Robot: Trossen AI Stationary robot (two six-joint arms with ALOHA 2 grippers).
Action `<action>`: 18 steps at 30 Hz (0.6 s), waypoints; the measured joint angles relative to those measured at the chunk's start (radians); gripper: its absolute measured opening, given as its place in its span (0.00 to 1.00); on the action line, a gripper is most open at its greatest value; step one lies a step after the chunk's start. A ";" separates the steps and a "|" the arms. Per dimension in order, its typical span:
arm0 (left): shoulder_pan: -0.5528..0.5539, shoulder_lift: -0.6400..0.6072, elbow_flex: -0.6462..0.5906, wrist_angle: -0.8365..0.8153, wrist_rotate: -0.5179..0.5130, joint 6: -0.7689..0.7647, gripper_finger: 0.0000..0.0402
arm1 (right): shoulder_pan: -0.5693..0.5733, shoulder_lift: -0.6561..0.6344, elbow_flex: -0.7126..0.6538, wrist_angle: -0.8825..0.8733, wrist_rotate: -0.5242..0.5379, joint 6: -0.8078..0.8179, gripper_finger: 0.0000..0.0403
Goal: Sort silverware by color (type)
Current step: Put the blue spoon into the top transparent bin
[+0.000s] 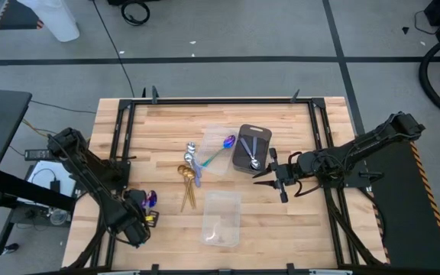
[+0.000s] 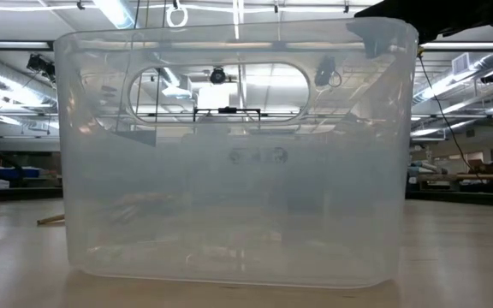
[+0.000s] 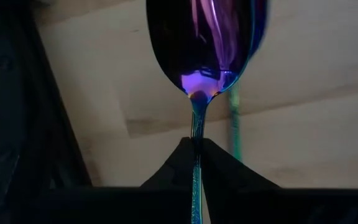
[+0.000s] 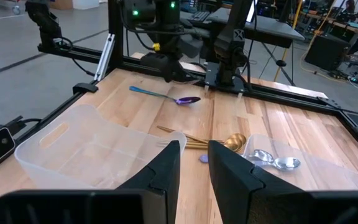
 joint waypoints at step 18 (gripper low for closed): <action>0.189 -0.002 0.156 -0.168 -0.070 0.238 0.06 | 0.000 0.000 0.000 -0.048 -0.014 0.003 0.23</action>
